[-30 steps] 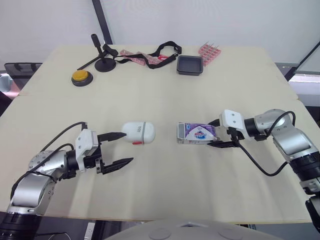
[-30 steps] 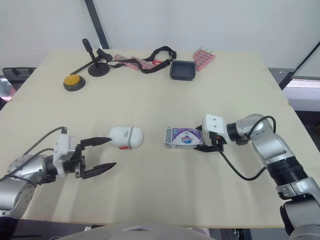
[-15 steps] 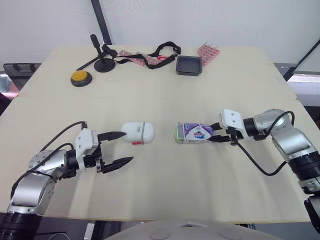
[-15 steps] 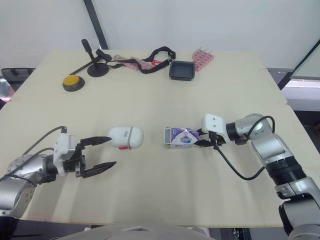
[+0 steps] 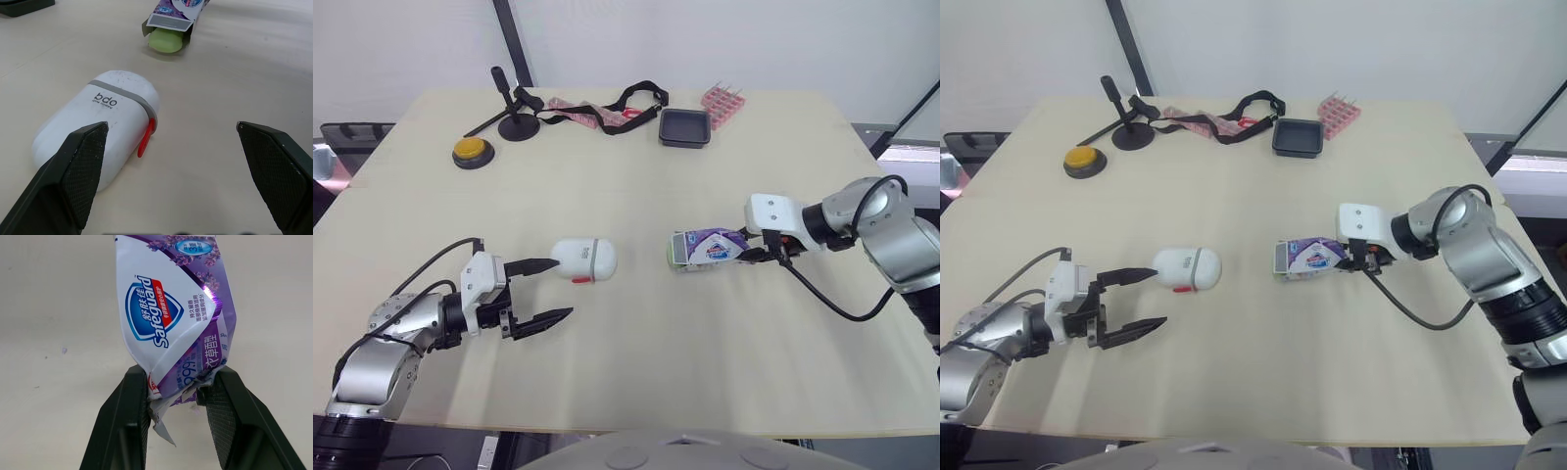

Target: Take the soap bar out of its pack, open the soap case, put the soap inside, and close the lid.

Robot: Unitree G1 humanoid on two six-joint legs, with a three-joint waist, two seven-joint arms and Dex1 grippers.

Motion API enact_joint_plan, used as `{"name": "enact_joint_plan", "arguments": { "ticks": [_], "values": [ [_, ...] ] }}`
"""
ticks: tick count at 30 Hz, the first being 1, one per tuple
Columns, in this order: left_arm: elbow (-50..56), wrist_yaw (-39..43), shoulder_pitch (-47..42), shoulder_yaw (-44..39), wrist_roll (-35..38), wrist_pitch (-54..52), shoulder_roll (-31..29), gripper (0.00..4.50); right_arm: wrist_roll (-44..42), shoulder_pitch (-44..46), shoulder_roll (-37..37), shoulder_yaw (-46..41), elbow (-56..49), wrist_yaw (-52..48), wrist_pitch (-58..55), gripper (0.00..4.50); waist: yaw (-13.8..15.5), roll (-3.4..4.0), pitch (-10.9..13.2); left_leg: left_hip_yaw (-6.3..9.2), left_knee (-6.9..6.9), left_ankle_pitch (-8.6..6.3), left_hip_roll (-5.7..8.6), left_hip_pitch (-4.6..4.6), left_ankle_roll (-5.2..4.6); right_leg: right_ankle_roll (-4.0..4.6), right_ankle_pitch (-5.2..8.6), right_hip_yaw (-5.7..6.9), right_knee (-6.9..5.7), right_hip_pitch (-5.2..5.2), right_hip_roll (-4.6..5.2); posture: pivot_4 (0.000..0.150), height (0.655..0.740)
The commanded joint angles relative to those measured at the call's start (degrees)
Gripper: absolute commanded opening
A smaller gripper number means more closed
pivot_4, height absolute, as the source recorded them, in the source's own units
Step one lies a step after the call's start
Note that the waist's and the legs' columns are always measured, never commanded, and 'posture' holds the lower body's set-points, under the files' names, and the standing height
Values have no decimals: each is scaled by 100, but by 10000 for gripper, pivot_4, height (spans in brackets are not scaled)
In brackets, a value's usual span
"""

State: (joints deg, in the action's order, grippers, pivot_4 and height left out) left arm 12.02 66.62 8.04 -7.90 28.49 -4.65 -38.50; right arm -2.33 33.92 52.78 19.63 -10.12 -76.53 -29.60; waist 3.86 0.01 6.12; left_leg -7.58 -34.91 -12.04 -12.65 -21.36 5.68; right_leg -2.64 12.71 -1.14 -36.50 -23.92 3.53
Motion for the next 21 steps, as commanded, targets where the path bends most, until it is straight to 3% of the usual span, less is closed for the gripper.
{"name": "enact_joint_plan", "arguments": {
  "ticks": [1,10,21],
  "values": [
    [32,11,-38,-28,-9,34,-63,45000,180,345,227,40,-366,-101,-320,15908,0,1,1,0,0,0,0,0,0,0,0,-1,-1,0,1,1500,7400],
    [30,15,-52,2,-25,50,-51,45000,499,570,625,217,-520,-340,-232,15908,1,1,0,0,0,0,0,1,1,0,0,-2,-3,0,1,1500,7400],
    [-67,51,-140,46,-84,68,-37,45000,47,-23,1483,-628,-411,-561,-26,15908,37,1,0,-2,-1,-1,2,0,0,0,0,-7,-2,0,3,1500,7400]
  ]
}}
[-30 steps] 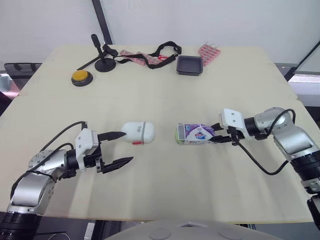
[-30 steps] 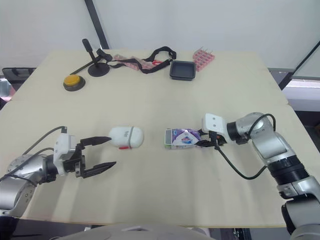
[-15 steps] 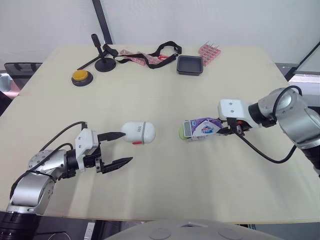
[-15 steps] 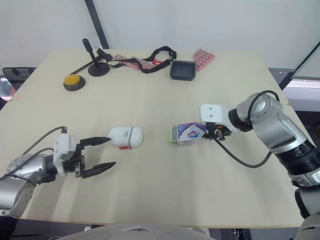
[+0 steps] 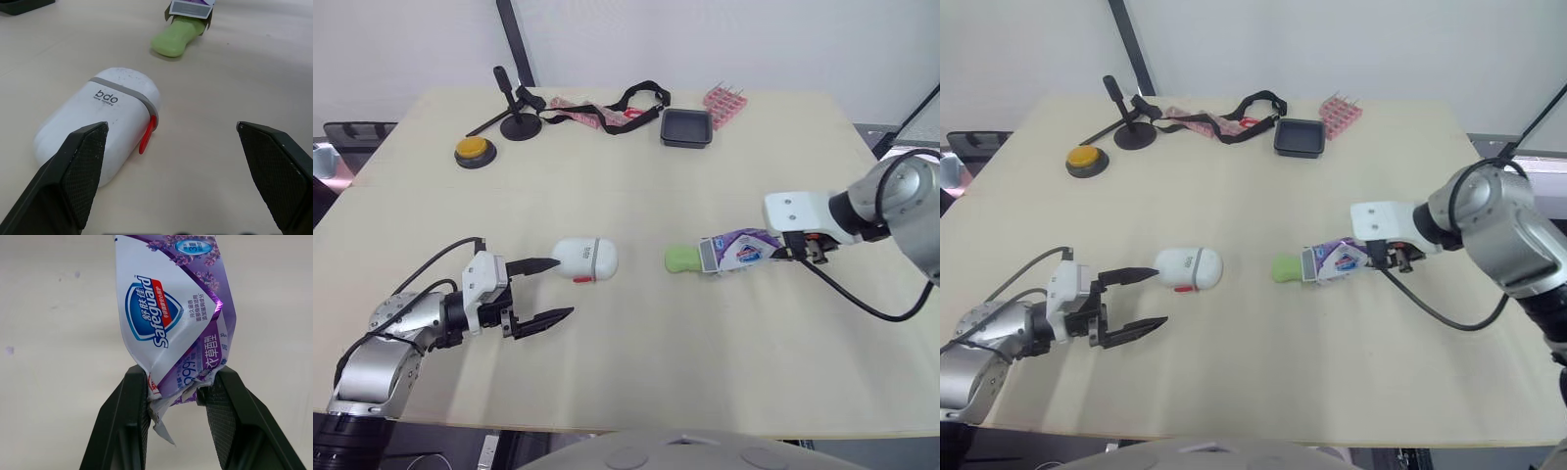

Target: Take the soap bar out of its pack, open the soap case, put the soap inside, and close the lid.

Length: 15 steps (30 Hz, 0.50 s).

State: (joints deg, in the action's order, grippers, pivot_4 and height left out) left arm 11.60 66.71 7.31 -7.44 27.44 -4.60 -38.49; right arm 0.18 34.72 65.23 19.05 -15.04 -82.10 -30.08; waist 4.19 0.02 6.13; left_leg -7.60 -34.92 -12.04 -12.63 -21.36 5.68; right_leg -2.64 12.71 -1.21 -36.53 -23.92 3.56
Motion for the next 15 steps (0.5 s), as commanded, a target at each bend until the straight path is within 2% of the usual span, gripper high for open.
{"name": "enact_joint_plan", "arguments": {
  "ticks": [1,8,11,15],
  "values": [
    [-37,48,-80,4,15,66,-36,45000,-253,-164,279,-682,159,32,-3,15908,7,0,0,0,0,0,0,-1,0,0,0,-2,-1,1,0,1500,7400],
    [-137,84,-161,18,2,96,-49,45000,-561,-734,492,-1552,959,331,-68,15908,9,-2,-1,-13,2,-1,-2,-1,-1,2,1,-10,-2,1,0,1500,7400],
    [-156,88,-176,4,6,98,-52,45000,-990,-993,-73,-2303,1249,1016,-619,15908,10,-5,-4,-16,0,-1,-1,-4,-2,2,1,-13,-2,3,1,1500,7400],
    [-56,94,-148,-51,200,-68,-32,45000,-981,-1234,-1272,-3270,1567,2859,-939,15908,2,-5,-5,-30,-1,0,-5,-2,-3,3,1,-23,-13,-2,-3,1500,7400]
  ]
}}
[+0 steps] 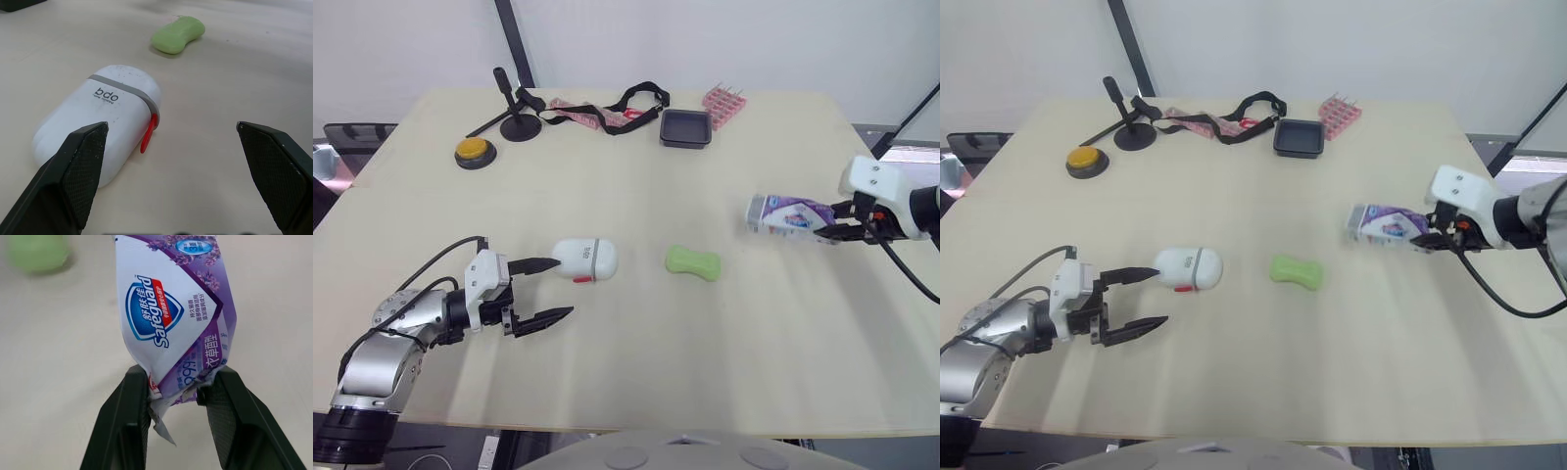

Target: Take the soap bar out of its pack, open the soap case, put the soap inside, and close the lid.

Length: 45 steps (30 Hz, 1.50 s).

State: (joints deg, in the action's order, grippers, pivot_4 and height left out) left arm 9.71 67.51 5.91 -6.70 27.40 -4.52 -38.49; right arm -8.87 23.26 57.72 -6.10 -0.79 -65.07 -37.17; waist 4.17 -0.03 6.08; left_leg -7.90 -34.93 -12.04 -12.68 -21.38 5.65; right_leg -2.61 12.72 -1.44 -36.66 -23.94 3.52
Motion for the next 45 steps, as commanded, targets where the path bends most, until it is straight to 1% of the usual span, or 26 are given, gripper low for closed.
{"name": "enact_joint_plan", "arguments": {
  "ticks": [1,4,7,12,13,21,30,33,36,39,45],
  "values": [
    [178,51,0,-135,277,-118,-40,45000,-60,-171,-795,-974,162,1570,-263,15908,9,0,-1,-2,-1,0,0,1,0,0,0,-1,-2,-2,0,1500,7400],
    [247,144,13,-157,402,-192,-79,45000,-65,-360,-1323,-1361,58,2333,-342,15908,46,8,-6,-5,-2,1,4,2,1,0,0,-3,-5,-13,1,1500,7400],
    [317,361,63,-121,448,-177,-181,45000,-208,-468,-1977,-1814,-86,3190,-678,15908,48,12,-6,-6,-3,1,6,2,2,-1,-1,-5,-7,-18,1,1500,7400],
    [500,610,165,-35,506,-195,-288,45000,-213,-646,-2519,-2047,-128,4063,-920,15908,41,14,-7,-10,2,5,7,3,12,-2,-1,-8,-5,-18,2,1500,7400],
    [539,655,192,-18,498,-181,-306,45000,-253,-663,-2579,-2070,-126,4168,-1034,15908,39,14,-7,-14,6,15,7,3,32,-2,-1,-11,-5,-18,1,1500,7400],
    [571,616,165,9,416,-178,-278,45000,-379,-769,-2639,-1968,-66,4452,-1175,15908,30,16,-6,-24,14,16,6,5,46,-6,-3,-22,-4,-17,-1,1500,7400],
    [543,469,111,23,369,-176,-257,45000,-505,-736,-2529,-1827,225,4366,-985,15908,34,17,-6,-27,17,16,6,7,52,-14,-7,-24,-3,-16,-2,1500,7400],
    [553,435,127,37,361,-167,-251,45000,-479,-764,-2429,-1753,256,4264,-908,24610,32,17,-6,-27,18,16,6,8,52,-15,-7,-25,-3,-16,-2,1500,7400],
    [526,403,109,43,360,-172,-252,45000,-476,-791,-2349,-1734,264,4204,-836,35262,35,17,-6,-27,18,16,6,7,53,-15,-7,-25,-2,-16,-2,1500,7400],
    [500,390,77,57,358,-170,-246,45000,-434,-835,-2256,-1691,239,4151,-745,44782,37,17,-6,-27,18,16,6,7,54,-15,-7,-25,-2,-16,-2,1500,7400],
    [424,365,-31,88,328,-164,-213,45000,-327,-906,-1877,-1606,115,3946,-325,44782,34,18,-5,-28,18,16,6,7,54,-15,-7,-26,0,-16,-2,1500,7400]
  ]
}}
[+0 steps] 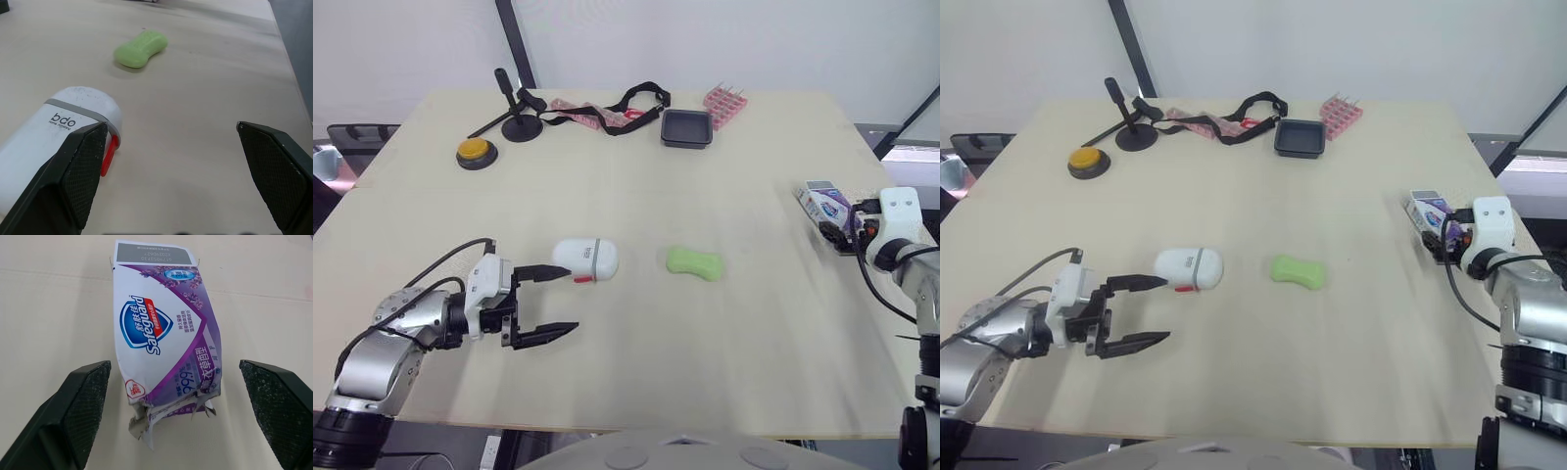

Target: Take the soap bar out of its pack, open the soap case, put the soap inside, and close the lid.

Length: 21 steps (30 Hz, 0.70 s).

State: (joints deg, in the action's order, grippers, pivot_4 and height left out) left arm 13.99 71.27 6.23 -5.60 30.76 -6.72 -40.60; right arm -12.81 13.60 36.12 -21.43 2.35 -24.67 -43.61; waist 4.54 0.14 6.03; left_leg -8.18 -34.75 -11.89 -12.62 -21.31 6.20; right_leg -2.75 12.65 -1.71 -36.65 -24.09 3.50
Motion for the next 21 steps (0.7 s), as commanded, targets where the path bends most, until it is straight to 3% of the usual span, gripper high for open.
{"name": "enact_joint_plan", "arguments": {
  "ticks": [1,5,11,14,21],
  "values": [
    [-14,-15,-76,-19,-12,59,3,45000,81,76,354,-69,-209,-120,436,44782,-6,1,1,-1,0,0,0,0,0,0,0,-1,0,0,0,1500,7400],
    [-63,-35,-143,-9,-28,69,30,45000,-52,318,557,-75,-154,-564,1452,44782,-25,1,1,-4,2,0,-1,2,-1,0,0,-6,0,0,-1,1500,7400],
    [-214,-1,-327,38,-97,107,64,45000,-756,303,387,284,-469,-2180,2803,44782,-35,-1,0,-6,3,-16,-3,4,-28,2,1,-6,0,0,-3,1500,7400],
    [-280,0,-433,59,-131,109,81,45000,-1306,32,189,521,-944,-2835,2809,44782,-8,-1,0,-5,2,-18,-4,0,-33,4,2,-3,0,0,-2,1500,7400],
    [-430,-1,-592,81,-205,161,62,45000,-1510,-1029,178,1319,-1530,-4200,3449,44782,2,-4,-1,-3,-1,-22,-4,-5,-42,10,6,3,9,0,2,1500,7400]
  ]
}}
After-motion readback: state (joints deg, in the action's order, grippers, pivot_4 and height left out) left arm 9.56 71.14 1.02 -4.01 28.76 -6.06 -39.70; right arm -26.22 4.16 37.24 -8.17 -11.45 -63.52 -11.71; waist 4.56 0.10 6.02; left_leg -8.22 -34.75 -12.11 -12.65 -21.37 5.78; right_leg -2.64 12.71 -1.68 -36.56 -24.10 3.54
